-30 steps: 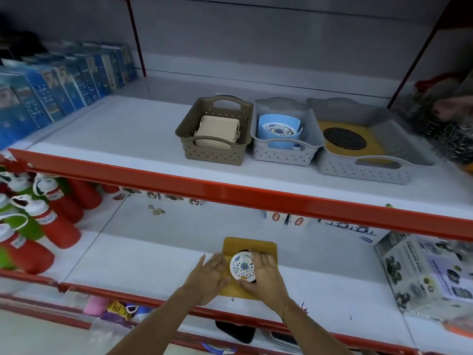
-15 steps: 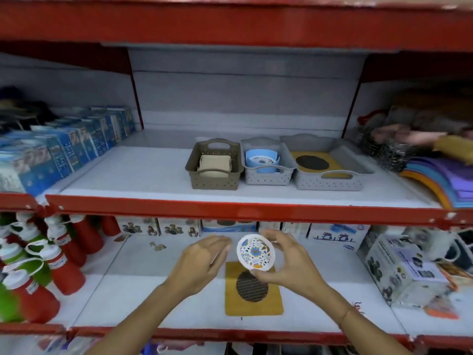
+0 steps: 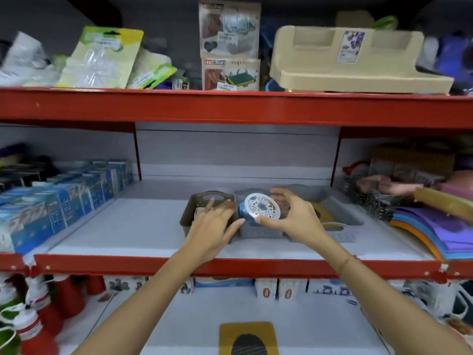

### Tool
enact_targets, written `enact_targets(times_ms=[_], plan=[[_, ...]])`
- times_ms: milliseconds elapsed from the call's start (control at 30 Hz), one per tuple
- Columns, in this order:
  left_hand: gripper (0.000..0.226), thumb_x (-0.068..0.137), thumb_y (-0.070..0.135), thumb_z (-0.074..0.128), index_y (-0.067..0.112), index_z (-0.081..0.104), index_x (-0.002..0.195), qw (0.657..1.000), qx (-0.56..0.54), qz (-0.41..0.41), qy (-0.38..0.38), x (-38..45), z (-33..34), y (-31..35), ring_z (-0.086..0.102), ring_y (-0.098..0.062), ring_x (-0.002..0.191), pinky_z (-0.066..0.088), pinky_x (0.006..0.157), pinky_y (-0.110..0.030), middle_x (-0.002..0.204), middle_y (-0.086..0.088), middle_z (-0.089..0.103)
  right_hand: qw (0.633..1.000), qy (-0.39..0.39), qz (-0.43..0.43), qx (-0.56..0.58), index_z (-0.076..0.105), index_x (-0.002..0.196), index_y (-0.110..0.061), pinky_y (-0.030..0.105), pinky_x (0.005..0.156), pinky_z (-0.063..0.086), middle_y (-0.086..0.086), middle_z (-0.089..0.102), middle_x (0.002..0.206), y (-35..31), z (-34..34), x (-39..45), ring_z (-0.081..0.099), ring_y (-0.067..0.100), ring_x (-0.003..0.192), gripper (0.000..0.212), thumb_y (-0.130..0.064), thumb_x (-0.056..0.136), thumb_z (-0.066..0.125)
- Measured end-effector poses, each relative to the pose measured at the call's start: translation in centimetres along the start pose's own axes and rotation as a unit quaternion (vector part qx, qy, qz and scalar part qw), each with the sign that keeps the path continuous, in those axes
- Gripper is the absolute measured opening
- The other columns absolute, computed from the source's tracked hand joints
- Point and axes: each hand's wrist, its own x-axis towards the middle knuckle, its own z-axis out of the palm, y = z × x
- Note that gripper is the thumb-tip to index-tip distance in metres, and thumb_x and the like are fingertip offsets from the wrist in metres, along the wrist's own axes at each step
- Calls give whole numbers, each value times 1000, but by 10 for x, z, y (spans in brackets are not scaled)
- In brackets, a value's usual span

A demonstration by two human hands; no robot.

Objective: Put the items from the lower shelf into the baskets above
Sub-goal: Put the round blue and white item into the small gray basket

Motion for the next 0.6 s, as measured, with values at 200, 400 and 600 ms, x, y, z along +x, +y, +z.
enact_targets(times_ms=[200,400,600], plan=[[47,92,55,38,17,54,115,982,3,-67,-177,27,11,6,52,-29,118,42,92,-36,119,-12,63,992,-68,63,-88,49,128,-30,36,95,50,1,67,118,35,21,59,60,23,112,79,-51,59,81],[46,94,54,37,18,60,110,984,54,-30,-170,34,12,5,59,-27,97,39,74,-33,101,-12,66,984,-127,52,-115,69,108,-17,26,90,43,7,66,122,47,37,81,60,24,112,42,-42,74,75],[44,94,53,37,22,62,113,987,45,-18,-156,34,8,-2,60,-24,92,43,79,-35,96,-10,67,980,-154,25,-124,77,93,-12,33,84,54,9,74,104,45,47,87,67,24,95,25,-32,82,67]])
